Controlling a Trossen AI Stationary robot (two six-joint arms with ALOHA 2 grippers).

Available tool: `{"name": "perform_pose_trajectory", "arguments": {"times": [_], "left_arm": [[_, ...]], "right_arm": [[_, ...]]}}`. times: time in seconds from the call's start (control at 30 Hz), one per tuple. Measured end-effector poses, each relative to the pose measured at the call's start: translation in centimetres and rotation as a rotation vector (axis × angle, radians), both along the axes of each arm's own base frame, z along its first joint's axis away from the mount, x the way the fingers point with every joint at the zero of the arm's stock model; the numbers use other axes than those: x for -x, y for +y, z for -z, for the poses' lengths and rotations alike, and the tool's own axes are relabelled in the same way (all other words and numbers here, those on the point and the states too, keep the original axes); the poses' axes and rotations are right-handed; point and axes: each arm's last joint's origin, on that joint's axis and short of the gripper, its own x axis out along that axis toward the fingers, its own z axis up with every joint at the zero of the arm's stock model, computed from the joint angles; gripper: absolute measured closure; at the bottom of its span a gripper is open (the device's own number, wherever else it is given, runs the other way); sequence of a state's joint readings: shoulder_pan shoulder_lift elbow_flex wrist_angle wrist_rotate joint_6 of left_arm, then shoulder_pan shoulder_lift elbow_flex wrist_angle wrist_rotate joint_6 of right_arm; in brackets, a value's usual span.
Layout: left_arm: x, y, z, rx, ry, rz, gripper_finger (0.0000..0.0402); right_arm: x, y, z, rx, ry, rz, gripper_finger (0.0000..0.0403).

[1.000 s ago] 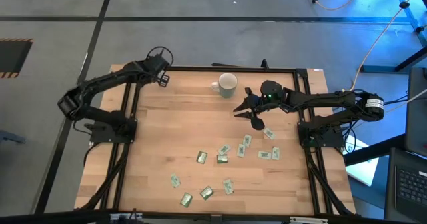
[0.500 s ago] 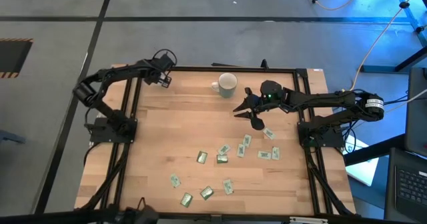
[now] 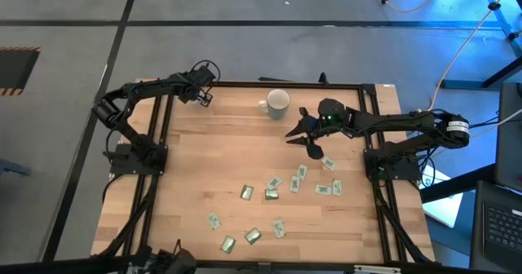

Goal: Pick and place Stevia / Truvia into bins
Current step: Put the stevia packet into the transparent bin, then put the truvia packet into the transparent bin

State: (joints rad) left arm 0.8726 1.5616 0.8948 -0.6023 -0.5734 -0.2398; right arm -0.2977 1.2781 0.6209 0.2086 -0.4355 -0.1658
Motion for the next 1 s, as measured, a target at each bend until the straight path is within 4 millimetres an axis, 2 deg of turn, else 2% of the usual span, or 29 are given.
{"name": "perform_pose_trajectory", "arguments": {"times": [0.27, 0.43, 0.53, 0.63, 0.8, 0.9, 1.0], "left_arm": [[0.1, -0.1, -0.3, -0.003, 0.018, 0.022, 0.0354], [-0.1, -0.9, -2.0, -0.047, -0.032, 0.06, 0.0332], [-0.9, -2.2, -3.3, -0.03, -0.12, 0.16, 0.0326], [-2.1, -3.9, -4.3, 0.025, -0.22, 0.34, 0.0325], [-5.5, -7.8, -5.1, 0.178, -0.411, 0.768, 0.0324], [-7.5, -10.9, -5.1, 0.243, -0.435, 1.037, 0.0324], [-9.3, -14.3, -4.7, 0.27, -0.421, 1.227, 0.0324]], "right_arm": [[0.0, 0.0, 0.0, 0.0, 0.001, 0.0, 0.0293], [0.0, 0.0, 0.0, 0.0, 0.001, 0.0, 0.0293], [0.0, 0.0, 0.0, 0.0, 0.001, 0.0, 0.0293], [0.0, 0.0, 0.0, 0.0, 0.001, 0.0, 0.0293], [0.0, 0.0, 0.0, -0.003, 0.001, 0.001, 0.0293], [0.0, 0.0, 0.0, -0.004, 0.001, 0.002, 0.0293], [0.0, 0.0, 0.0, -0.004, 0.001, 0.002, 0.0293]]}}
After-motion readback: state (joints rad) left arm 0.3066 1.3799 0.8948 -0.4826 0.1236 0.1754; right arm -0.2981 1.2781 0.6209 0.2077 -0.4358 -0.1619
